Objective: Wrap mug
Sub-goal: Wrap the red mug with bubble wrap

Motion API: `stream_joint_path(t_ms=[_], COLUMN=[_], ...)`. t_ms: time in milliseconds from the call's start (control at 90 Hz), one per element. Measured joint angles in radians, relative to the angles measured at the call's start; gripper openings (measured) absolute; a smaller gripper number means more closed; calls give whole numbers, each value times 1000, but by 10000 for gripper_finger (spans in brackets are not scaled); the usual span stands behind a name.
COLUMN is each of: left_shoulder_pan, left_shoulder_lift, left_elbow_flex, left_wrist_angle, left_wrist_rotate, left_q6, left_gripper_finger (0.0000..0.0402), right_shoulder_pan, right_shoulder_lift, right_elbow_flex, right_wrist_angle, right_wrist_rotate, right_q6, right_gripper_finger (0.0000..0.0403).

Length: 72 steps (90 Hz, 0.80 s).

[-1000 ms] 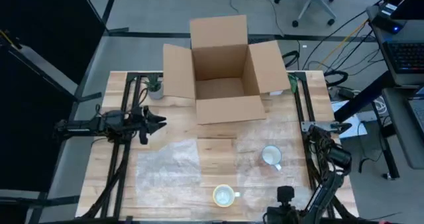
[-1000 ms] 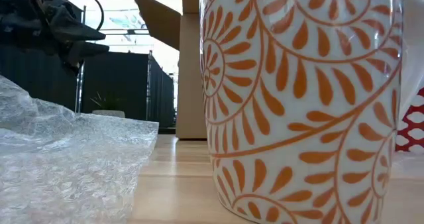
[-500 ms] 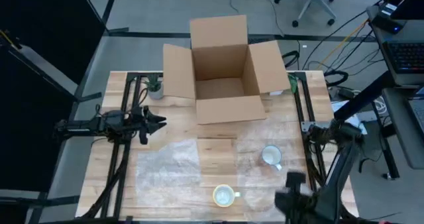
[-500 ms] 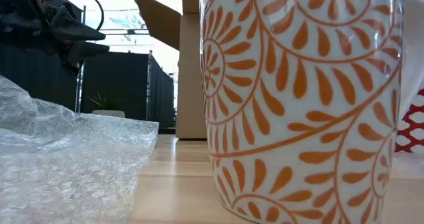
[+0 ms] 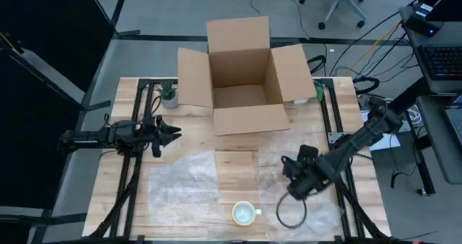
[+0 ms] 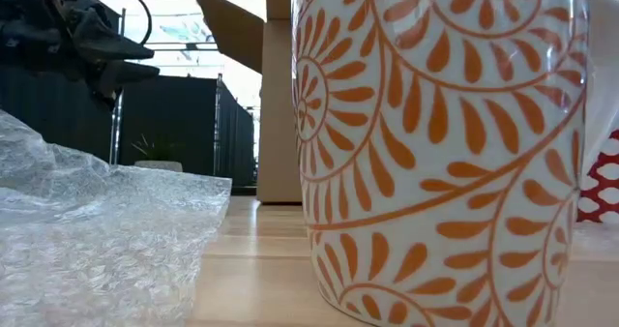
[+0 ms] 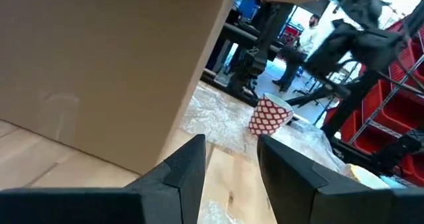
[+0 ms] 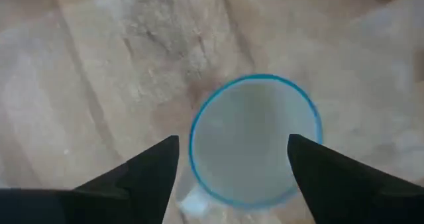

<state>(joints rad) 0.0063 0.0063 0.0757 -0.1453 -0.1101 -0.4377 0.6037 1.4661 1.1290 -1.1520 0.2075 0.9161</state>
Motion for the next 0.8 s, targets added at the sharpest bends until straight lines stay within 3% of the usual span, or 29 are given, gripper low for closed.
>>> stream_joint_path(t_ms=[511,644,800], left_shoulder_pan=[0,0,0], left_shoulder_lift=[0,0,0], left_elbow_flex=[0,0,0], left_wrist_angle=[-39,-39,-39], left_wrist_rotate=[-1,-2,-4], left_q6=[0,-1,-1], left_gripper_finger=[127,127,127], right_shoulder_pan=[-23,-23,-23], right_shoulder_lift=[-7,-8,-7], right_elbow_flex=[-286,-291,-292], right_wrist_angle=[270,274,275], right_wrist_rotate=[-10,-30,-38], right_q6=[-40,-39,-63], right_gripper_finger=[256,205,104])
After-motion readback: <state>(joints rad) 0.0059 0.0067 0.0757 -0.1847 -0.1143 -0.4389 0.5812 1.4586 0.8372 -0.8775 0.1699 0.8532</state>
